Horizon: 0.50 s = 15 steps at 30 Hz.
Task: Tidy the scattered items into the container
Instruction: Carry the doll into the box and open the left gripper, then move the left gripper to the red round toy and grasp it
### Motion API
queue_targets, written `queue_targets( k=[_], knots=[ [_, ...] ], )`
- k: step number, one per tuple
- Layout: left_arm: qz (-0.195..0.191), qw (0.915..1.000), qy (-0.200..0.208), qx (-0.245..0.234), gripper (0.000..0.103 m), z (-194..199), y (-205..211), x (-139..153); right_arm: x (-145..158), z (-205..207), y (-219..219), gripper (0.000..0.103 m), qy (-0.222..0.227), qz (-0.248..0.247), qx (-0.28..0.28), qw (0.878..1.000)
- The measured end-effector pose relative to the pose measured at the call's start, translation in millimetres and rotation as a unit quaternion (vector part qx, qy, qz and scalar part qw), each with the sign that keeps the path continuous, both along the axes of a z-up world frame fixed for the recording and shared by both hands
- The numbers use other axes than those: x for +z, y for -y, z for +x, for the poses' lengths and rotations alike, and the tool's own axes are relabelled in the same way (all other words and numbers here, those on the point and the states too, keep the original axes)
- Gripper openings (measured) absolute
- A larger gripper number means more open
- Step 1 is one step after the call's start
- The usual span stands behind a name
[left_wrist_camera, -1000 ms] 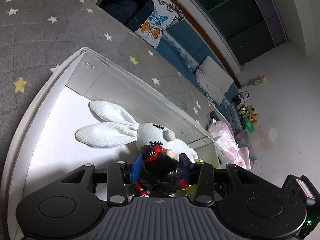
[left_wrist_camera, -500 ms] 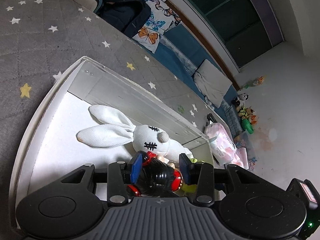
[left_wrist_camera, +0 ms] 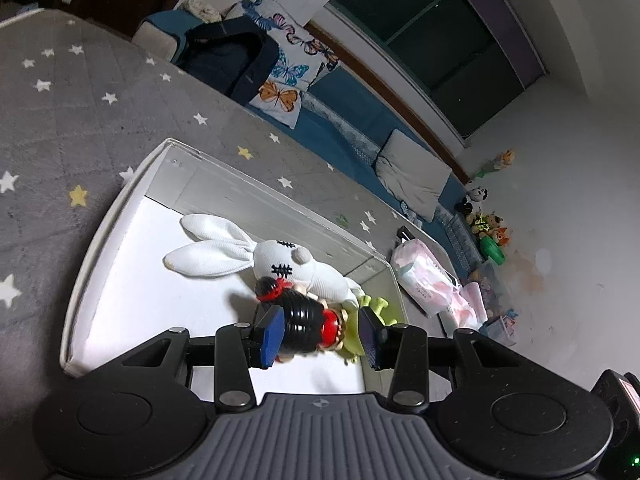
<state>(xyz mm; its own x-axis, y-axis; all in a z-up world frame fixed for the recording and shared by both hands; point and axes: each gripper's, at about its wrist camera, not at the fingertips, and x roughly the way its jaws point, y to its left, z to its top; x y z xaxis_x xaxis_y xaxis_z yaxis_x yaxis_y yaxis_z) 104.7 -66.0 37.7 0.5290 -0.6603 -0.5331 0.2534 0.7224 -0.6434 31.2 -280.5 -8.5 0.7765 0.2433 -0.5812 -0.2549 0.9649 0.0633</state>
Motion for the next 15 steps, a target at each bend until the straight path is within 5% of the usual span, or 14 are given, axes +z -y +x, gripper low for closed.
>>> queue_targets(
  k=[15],
  knots=[
    [0.029,0.9990,0.030,0.016,0.043,-66.7,-23.1,-3.3,-20.4,-58.6,-20.9,0.088,0.009,0.029,0.030,0.999]
  ],
)
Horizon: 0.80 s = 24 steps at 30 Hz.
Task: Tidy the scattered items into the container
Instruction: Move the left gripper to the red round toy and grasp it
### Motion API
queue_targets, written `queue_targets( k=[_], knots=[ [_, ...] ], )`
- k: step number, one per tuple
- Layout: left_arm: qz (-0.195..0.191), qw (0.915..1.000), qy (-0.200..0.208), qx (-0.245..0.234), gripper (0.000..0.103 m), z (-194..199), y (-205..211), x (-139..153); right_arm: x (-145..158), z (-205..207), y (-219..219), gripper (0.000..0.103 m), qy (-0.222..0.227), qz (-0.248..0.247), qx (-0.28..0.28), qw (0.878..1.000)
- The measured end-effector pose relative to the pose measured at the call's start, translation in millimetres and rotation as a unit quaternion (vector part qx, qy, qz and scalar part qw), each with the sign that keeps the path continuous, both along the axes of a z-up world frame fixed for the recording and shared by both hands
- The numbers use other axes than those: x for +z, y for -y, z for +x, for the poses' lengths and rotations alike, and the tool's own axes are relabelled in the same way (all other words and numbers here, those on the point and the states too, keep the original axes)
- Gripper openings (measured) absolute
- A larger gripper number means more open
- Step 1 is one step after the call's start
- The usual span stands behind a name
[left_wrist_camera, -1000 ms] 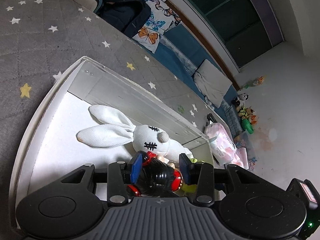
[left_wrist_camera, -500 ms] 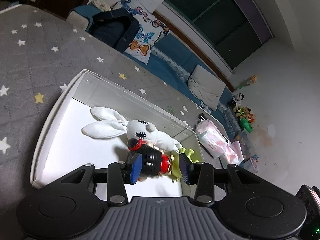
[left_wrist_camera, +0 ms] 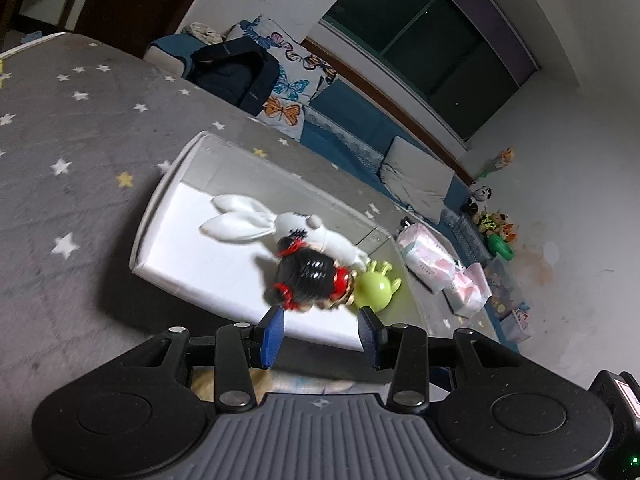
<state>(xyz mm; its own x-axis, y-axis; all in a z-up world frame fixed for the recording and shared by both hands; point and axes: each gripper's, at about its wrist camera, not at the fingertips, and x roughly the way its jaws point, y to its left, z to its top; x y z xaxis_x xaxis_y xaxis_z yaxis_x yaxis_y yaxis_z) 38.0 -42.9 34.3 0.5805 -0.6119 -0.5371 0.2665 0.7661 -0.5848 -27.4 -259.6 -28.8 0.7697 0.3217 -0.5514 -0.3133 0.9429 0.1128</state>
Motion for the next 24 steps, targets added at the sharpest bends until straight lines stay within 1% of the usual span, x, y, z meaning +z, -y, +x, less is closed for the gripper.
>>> queue_targets(
  k=[5,13,19,24],
  knots=[
    [0.015,0.9999,0.000,0.001,0.043,-18.4,-9.5,-5.5,-14.3,-9.4,-11.7,0.088,-0.016,0.009,0.019,1.000],
    [0.015,0.9998,-0.015,-0.004,0.043,-38.2,-23.9,-17.5,-32.5,-18.0,-37.2,0.088,-0.036,0.002,0.055,0.998],
    [0.014,0.9994,-0.029,-0.014,0.043,-44.8,-27.5,-28.5,-40.9,-12.6,-47.1,0.086,-0.049,0.000,0.061,0.997],
    [0.010,0.9991,-0.038,-0.015,0.043,-43.8,-30.1,-32.9,-46.5,-6.6,-51.0,0.081,-0.055,0.003,0.061,0.997]
  ],
)
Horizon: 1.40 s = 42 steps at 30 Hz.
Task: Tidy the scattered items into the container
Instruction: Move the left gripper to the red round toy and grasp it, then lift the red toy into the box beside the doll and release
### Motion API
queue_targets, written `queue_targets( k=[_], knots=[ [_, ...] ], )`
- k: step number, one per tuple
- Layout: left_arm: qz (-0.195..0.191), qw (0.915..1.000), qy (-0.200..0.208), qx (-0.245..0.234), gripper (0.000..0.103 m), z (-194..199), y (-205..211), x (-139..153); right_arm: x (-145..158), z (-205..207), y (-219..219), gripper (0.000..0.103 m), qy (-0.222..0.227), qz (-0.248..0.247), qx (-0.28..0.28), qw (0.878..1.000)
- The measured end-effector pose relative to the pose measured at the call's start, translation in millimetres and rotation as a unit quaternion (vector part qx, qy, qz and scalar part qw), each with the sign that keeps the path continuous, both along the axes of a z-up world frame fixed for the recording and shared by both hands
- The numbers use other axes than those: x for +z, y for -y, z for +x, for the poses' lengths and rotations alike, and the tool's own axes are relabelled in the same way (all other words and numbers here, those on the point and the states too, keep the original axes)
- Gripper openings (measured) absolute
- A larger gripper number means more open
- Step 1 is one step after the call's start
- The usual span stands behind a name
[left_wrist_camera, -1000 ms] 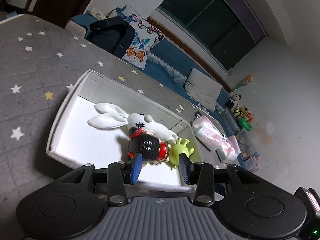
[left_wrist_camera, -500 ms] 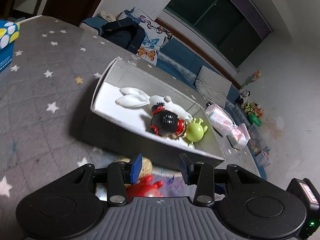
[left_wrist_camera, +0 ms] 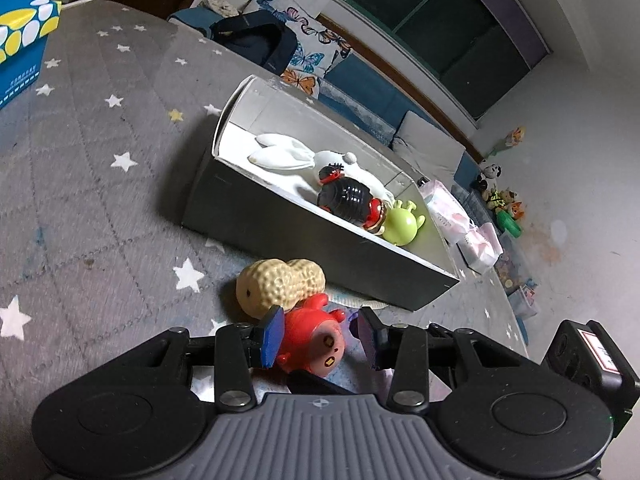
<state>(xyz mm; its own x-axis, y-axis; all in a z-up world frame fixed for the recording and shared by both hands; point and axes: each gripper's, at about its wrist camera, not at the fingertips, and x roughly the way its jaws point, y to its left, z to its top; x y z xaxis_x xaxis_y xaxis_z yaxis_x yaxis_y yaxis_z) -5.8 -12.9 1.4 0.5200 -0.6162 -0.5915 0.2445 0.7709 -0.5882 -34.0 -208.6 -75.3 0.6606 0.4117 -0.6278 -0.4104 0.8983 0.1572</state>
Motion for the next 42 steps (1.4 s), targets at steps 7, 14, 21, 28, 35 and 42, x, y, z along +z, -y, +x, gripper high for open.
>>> queue_targets(
  k=[7,14,21,28,35,42],
  knots=[
    [0.000,0.9999,-0.009,-0.011,0.043,2.7,3.7,-6.4,-4.5,5.3,-2.7,0.075,-0.006,0.005,0.000,1.000],
    [0.004,0.9998,-0.019,-0.010,0.042,5.4,2.6,-12.1,-5.5,4.9,-0.4,0.066,-0.009,0.008,-0.002,1.000],
    [-0.001,0.9997,-0.014,-0.022,0.039,1.1,5.6,-3.8,2.3,-4.0,5.5,0.066,0.001,0.007,-0.008,1.000],
    [-0.027,0.9985,0.027,-0.040,0.038,5.3,18.7,30.1,41.1,-10.6,21.8,0.066,0.057,-0.011,-0.026,0.998],
    [-0.053,0.9961,0.046,-0.053,0.038,41.6,48.3,49.8,68.3,18.2,48.8,0.066,0.077,-0.026,-0.051,0.995],
    [-0.079,0.9949,0.008,-0.062,0.038,86.2,75.0,34.0,68.2,58.0,77.8,0.066,0.034,-0.036,-0.065,0.997]
  ],
)
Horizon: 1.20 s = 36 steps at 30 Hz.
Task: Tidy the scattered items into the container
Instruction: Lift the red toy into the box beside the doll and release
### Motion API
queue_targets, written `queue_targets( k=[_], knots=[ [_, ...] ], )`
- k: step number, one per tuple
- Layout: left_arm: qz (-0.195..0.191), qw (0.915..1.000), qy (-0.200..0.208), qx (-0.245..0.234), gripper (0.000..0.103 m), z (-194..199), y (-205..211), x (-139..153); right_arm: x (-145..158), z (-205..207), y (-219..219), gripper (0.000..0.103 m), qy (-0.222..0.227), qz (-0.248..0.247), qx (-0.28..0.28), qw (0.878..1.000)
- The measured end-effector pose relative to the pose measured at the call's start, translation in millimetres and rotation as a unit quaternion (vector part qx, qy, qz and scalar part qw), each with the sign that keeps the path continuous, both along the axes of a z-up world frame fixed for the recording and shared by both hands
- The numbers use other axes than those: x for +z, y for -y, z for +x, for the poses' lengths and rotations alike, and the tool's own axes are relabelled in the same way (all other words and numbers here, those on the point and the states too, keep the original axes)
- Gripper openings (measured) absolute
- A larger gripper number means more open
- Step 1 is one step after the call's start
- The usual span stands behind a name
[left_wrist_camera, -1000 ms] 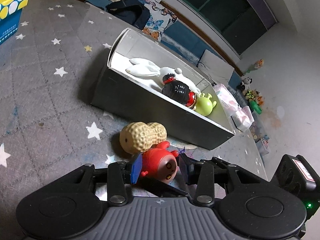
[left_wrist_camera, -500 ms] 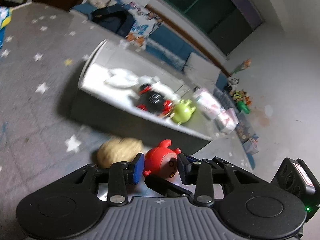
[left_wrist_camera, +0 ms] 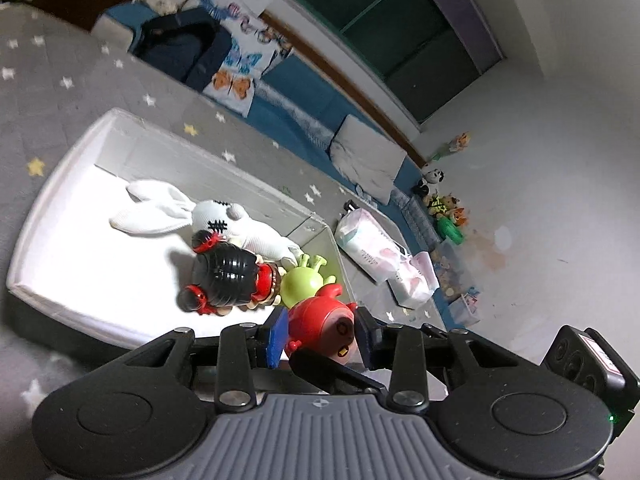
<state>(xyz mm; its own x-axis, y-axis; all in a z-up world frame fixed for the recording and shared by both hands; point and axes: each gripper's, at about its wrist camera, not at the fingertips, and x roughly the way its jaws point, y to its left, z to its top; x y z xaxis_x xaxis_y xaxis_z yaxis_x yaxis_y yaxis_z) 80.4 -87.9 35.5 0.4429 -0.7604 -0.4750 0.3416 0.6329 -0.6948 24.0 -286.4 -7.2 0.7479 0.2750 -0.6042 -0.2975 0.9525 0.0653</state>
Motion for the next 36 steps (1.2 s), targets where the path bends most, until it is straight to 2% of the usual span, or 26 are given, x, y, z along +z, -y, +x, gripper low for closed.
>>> queue_targets(
  k=[9,22,29,36],
  knots=[
    [0.005,0.9986,-0.052,-0.007,0.038,35.1,14.6,-24.8,-18.3,41.8,15.4,0.066,-0.064,-0.015,0.016,0.998],
    [0.056,0.9941,-0.088,-0.030,0.038,58.5,33.3,-42.7,-39.6,72.6,21.2,0.066,-0.142,-0.031,0.040,0.989],
    [0.061,0.9924,-0.100,-0.038,0.039,63.6,37.8,-48.7,-40.1,80.6,18.8,0.065,-0.154,-0.056,0.053,0.985],
    [0.057,0.9925,-0.101,-0.037,0.039,63.2,35.8,-49.1,-41.1,77.9,19.0,0.066,-0.145,-0.054,0.050,0.987]
  ],
)
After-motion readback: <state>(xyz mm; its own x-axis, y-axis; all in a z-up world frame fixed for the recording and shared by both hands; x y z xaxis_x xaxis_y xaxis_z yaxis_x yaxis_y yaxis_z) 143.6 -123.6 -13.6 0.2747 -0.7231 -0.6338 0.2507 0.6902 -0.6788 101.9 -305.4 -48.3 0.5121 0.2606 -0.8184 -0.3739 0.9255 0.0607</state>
